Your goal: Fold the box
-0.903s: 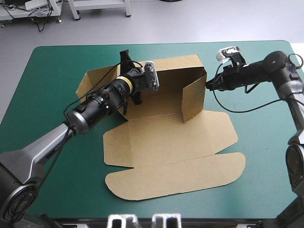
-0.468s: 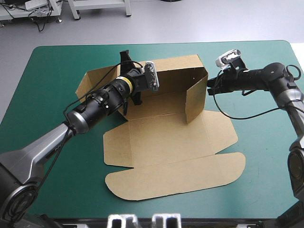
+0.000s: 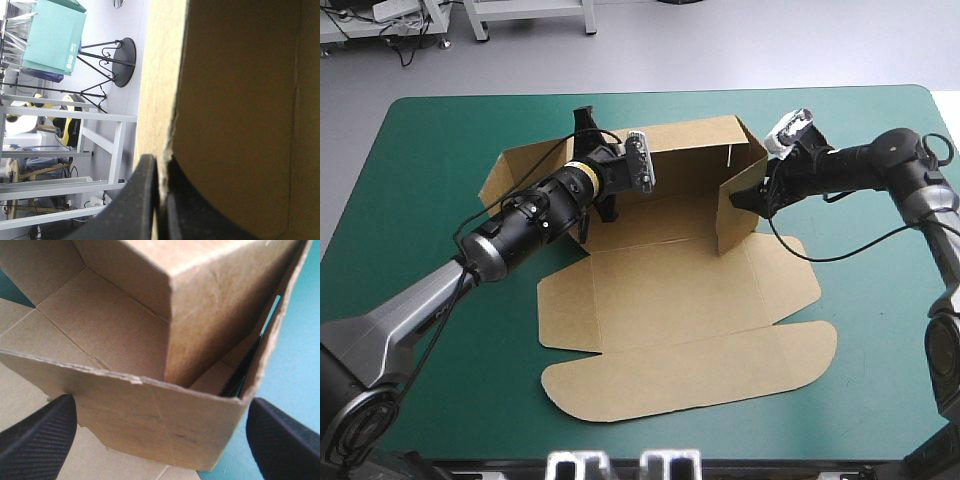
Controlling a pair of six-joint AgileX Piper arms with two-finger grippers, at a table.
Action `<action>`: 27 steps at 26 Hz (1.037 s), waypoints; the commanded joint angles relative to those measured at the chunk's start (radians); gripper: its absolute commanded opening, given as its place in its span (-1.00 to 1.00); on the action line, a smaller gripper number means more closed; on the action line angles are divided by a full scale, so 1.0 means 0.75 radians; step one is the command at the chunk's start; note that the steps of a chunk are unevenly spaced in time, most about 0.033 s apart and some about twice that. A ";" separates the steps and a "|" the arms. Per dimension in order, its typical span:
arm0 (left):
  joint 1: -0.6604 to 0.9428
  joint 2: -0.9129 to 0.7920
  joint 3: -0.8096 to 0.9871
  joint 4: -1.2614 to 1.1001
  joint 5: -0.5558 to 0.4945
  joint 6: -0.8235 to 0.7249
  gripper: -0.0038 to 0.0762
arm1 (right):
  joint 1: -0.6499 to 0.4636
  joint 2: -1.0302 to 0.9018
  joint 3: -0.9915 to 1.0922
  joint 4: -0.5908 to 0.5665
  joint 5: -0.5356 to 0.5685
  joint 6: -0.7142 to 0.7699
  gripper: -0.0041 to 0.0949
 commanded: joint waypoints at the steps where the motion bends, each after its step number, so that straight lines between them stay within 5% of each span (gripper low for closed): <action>1: -0.016 -0.037 -0.031 -0.034 0.029 -0.016 -0.92 | 0.055 -0.043 -0.044 0.108 -0.033 -0.057 0.84; 12: -0.042 0.006 -0.031 -0.141 0.082 -0.016 -0.92 | 0.184 -0.012 -0.044 0.072 -0.402 0.040 0.81; 17: -0.042 0.017 -0.031 -0.153 0.113 -0.016 -0.92 | 0.184 -0.010 -0.044 0.101 -0.412 0.059 0.53; 20: -0.042 0.019 -0.031 -0.190 0.107 -0.006 -0.92 | 0.184 0.002 -0.044 0.108 -0.331 0.022 0.22; 24: -0.070 0.019 -0.031 -0.289 0.084 0.126 -0.83 | 0.184 0.051 -0.044 0.114 -0.246 0.009 -0.66; 25: -0.082 0.019 -0.031 -0.304 0.084 0.144 -0.64 | 0.184 0.057 -0.044 0.118 -0.246 -0.012 -0.95; 27: -0.085 0.019 -0.031 -0.318 0.075 0.150 -0.30 | 0.184 0.057 -0.047 0.118 -0.246 -0.012 -0.95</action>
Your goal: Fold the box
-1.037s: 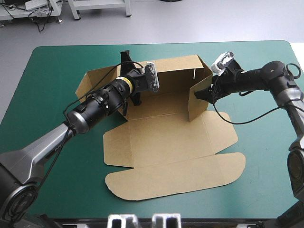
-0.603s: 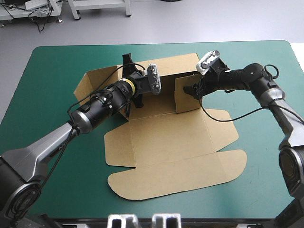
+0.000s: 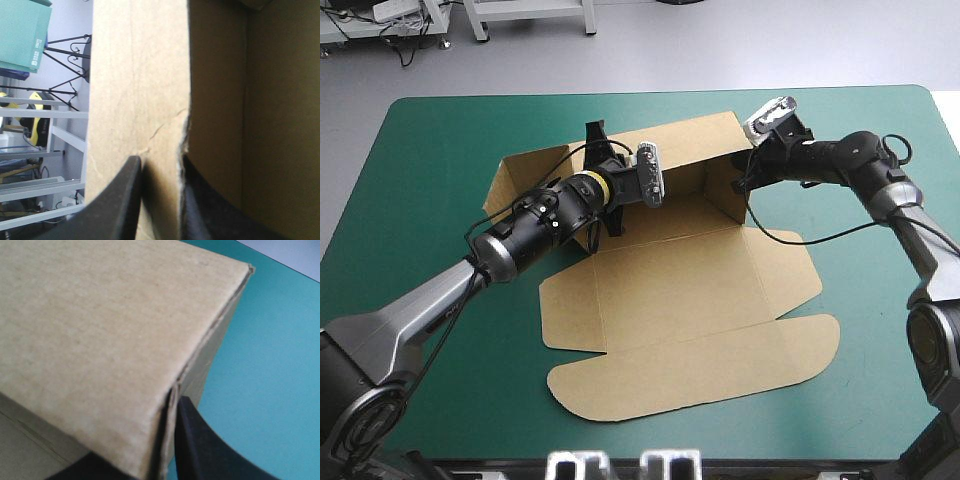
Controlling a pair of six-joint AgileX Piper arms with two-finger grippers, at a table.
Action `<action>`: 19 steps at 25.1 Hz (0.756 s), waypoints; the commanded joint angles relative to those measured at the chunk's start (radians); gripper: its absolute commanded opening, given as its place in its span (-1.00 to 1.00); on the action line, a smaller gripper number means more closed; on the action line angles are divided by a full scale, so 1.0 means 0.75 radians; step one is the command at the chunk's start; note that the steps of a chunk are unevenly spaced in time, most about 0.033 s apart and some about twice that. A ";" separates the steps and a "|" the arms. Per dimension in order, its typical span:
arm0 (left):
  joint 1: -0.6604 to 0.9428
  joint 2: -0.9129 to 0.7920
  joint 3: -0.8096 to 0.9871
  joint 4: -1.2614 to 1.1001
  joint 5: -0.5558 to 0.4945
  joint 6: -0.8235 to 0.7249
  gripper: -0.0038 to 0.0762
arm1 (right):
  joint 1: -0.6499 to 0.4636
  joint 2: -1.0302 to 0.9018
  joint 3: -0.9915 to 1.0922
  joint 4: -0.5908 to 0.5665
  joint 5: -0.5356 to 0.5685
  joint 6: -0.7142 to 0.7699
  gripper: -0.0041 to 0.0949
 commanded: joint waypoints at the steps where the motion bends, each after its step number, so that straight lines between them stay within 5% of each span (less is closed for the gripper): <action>1: -0.029 -0.023 -0.011 -0.123 -0.033 0.002 -0.20 | 0.028 -0.031 -0.033 0.075 0.189 -0.022 -0.95; 3: -0.029 -0.064 -0.011 -0.201 -0.053 0.002 0.10 | 0.028 -0.031 -0.066 0.054 0.177 0.085 -0.95; 7: -0.068 -0.176 -0.011 -0.284 -0.084 0.033 0.11 | 0.028 -0.031 -0.122 -0.064 0.150 0.219 -0.95; 12: -0.236 -0.295 -0.011 -0.285 0.058 0.107 0.06 | 0.028 -0.031 -0.171 -0.194 0.121 0.360 -0.95; 14: -0.266 -0.329 -0.011 -0.285 0.066 0.107 -0.13 | 0.028 -0.031 -0.177 -0.207 0.121 0.366 -0.95; 18: -0.250 -0.383 -0.011 -0.290 0.070 0.038 -0.92 | 0.028 -0.037 -0.209 -0.303 0.139 0.445 -0.95; 19: -0.230 -0.394 -0.011 -0.287 0.070 0.006 -0.88 | 0.025 -0.039 -0.224 -0.330 0.146 0.471 -0.95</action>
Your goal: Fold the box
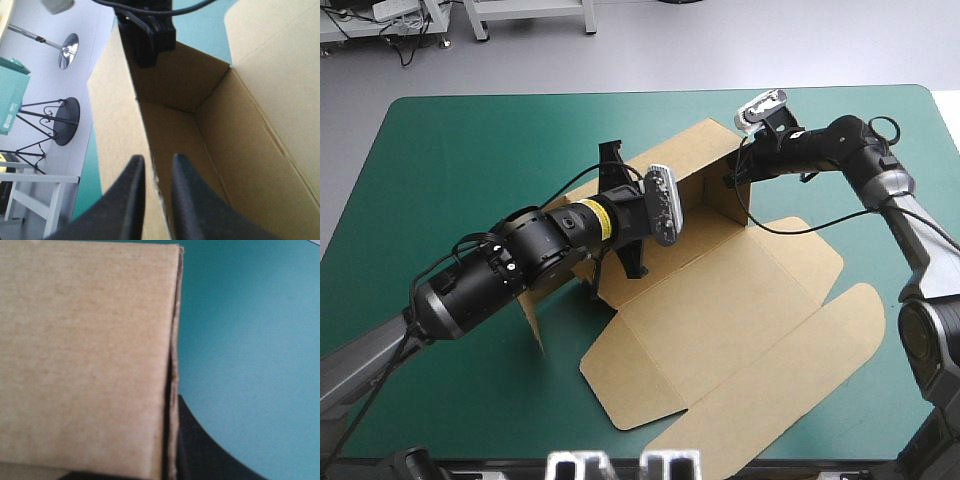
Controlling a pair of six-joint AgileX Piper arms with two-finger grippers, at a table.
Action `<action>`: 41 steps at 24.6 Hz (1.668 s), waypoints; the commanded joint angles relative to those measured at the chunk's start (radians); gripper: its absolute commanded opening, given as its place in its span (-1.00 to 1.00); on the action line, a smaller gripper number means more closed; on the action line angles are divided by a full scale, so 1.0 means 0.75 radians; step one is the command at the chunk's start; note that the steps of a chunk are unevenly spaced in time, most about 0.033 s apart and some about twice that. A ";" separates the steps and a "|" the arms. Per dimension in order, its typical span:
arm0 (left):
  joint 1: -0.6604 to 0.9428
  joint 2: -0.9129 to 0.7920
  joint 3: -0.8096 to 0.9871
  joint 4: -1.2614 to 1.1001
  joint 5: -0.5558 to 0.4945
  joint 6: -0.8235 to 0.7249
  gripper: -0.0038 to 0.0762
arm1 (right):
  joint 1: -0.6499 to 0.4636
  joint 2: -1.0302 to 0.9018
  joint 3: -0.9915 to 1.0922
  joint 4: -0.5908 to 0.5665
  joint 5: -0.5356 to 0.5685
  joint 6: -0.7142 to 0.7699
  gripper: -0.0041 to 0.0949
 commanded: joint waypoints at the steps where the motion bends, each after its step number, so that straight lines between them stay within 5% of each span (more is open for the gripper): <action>1: 0.052 -0.092 -0.036 0.014 -0.064 -0.095 -0.87 | -0.005 -0.071 -0.080 -0.066 0.043 0.096 -0.95; 9: 0.447 -0.107 -0.115 -0.316 0.066 -0.144 -0.87 | -0.005 -0.073 -0.309 -0.314 0.375 0.340 -0.95; 15: 0.892 -0.107 -0.160 -0.783 0.300 -0.078 -0.87 | -0.005 -0.068 -0.480 -0.607 0.671 0.559 -0.95; 23: 1.129 -0.090 -0.155 -0.951 0.367 -0.091 -0.87 | -0.005 0.067 -0.483 -0.665 0.683 0.684 -0.95; 31: 1.139 -0.089 -0.155 -0.935 0.432 -0.123 -0.89 | -0.005 0.275 -0.491 -0.646 0.680 0.710 -0.93; 33: 1.139 -0.089 -0.155 -0.935 0.432 -0.123 -0.89 | -0.005 0.279 -0.493 -0.646 0.680 0.710 -0.82; 37: 1.139 -0.089 -0.155 -0.935 0.437 -0.123 -0.89 | -0.005 0.265 -0.547 -0.625 0.680 0.751 -0.09; 41: 1.139 -0.089 -0.155 -0.935 0.449 -0.113 -0.89 | -0.005 0.222 -0.593 -0.602 0.680 0.790 0.42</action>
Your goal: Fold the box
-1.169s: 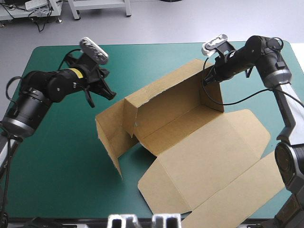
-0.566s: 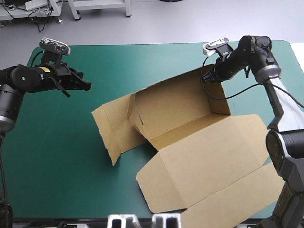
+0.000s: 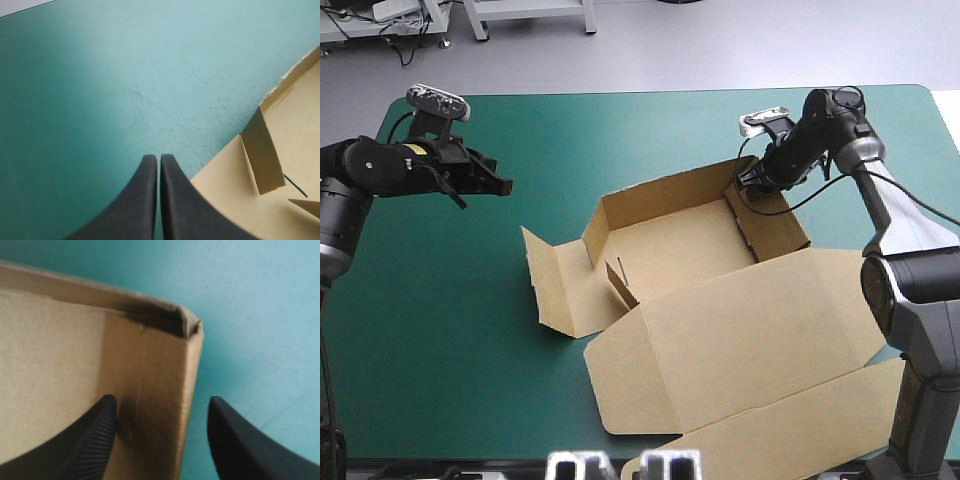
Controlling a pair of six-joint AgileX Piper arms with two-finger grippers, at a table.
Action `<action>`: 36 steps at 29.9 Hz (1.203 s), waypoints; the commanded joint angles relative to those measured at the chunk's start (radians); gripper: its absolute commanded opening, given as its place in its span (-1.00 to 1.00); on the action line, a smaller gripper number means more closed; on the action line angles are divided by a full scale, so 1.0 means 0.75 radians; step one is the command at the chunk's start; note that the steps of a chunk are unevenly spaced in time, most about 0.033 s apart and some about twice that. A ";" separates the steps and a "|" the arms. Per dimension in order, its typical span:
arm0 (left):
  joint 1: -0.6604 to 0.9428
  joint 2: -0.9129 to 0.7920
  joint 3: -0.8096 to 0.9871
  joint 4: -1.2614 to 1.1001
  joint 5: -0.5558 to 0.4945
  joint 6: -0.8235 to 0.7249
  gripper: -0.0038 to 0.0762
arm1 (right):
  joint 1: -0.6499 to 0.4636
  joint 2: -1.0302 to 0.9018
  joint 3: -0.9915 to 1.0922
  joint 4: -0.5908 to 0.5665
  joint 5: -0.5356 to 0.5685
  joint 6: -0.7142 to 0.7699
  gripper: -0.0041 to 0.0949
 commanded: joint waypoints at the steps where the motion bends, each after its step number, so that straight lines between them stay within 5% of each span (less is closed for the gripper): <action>1: 0.003 -0.039 -0.043 -0.040 -0.051 -0.006 -0.89 | -0.005 -0.146 -0.071 0.025 0.026 0.029 0.46; 21: 0.003 0.027 -0.040 0.257 0.049 -0.286 -0.93 | -0.005 -0.268 0.263 -0.058 0.028 0.062 0.43; 24: 0.003 0.047 -0.040 0.294 0.055 -0.323 -0.93 | -0.002 -0.237 0.263 -0.055 0.025 0.059 0.17; 31: 0.003 0.109 -0.040 0.327 0.061 -0.336 -0.93 | -0.002 -0.173 0.263 -0.023 0.025 -0.032 -0.94; 36: 0.048 0.119 -0.040 0.296 0.006 -0.336 -0.93 | -0.016 -0.187 0.221 -0.012 0.025 -0.038 -0.96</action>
